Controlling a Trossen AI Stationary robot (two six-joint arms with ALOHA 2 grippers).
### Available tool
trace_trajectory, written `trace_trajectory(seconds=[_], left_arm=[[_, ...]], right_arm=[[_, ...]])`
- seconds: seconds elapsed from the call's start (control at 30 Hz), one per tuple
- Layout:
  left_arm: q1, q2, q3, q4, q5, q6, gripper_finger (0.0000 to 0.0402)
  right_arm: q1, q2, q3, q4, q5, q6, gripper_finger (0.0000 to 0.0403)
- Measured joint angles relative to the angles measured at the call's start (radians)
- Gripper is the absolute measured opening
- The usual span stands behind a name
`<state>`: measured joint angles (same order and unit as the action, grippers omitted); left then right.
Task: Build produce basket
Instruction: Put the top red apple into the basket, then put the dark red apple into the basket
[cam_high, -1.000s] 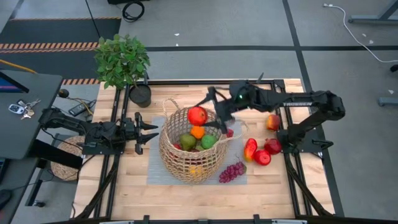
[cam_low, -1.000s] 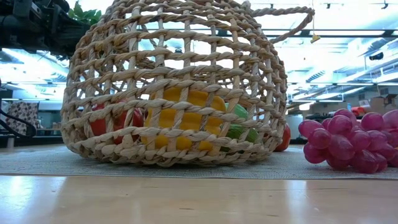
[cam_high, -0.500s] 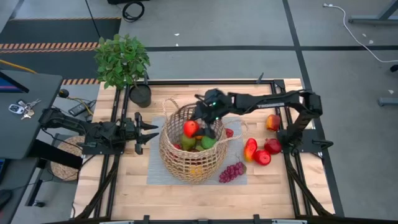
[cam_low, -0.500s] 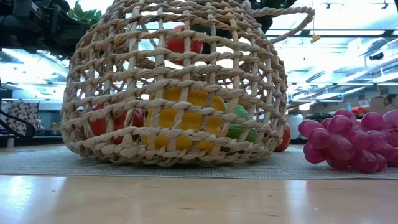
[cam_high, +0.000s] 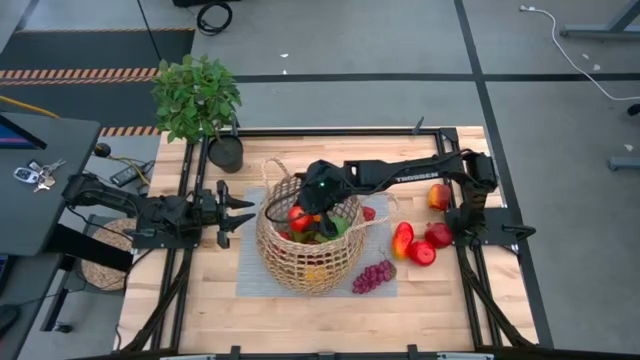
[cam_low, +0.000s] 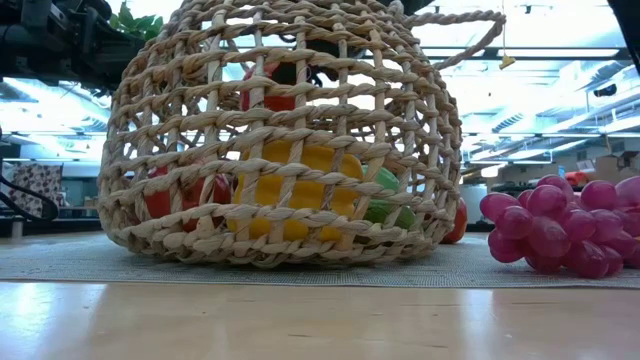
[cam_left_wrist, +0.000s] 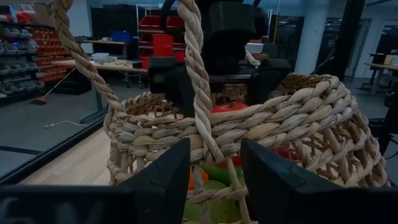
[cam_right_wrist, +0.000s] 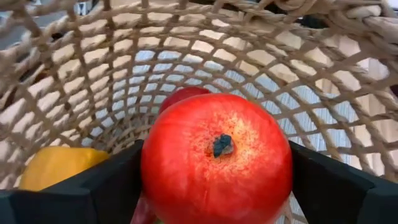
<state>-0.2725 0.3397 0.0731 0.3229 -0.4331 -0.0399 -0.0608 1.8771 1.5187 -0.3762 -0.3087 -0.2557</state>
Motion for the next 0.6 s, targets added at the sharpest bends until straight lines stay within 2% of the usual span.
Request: trace_trajectory(seconds=[0.17,0.27,0.5,0.6], left_arm=[[0.000,0.000,0.000,0.000,0.000,0.000,0.0152],[0.000,0.000,0.000,0.000,0.000,0.000,0.0151],[0.000,0.000,0.000,0.000,0.000,0.000,0.0149],[0.000,0.000,0.000,0.000,0.000,0.000,0.0152]], right_arm=[[0.000,0.002,0.000,-0.018,0.004,-0.002,0.0392],[-0.001,-0.012,0.001,-0.021,0.019,-0.003,0.0393],[0.003,-0.160,0.001,-0.081,0.203,-0.042,0.0386],[-0.015,-0.251,0.001,-0.138,0.233,-0.034,0.0386]])
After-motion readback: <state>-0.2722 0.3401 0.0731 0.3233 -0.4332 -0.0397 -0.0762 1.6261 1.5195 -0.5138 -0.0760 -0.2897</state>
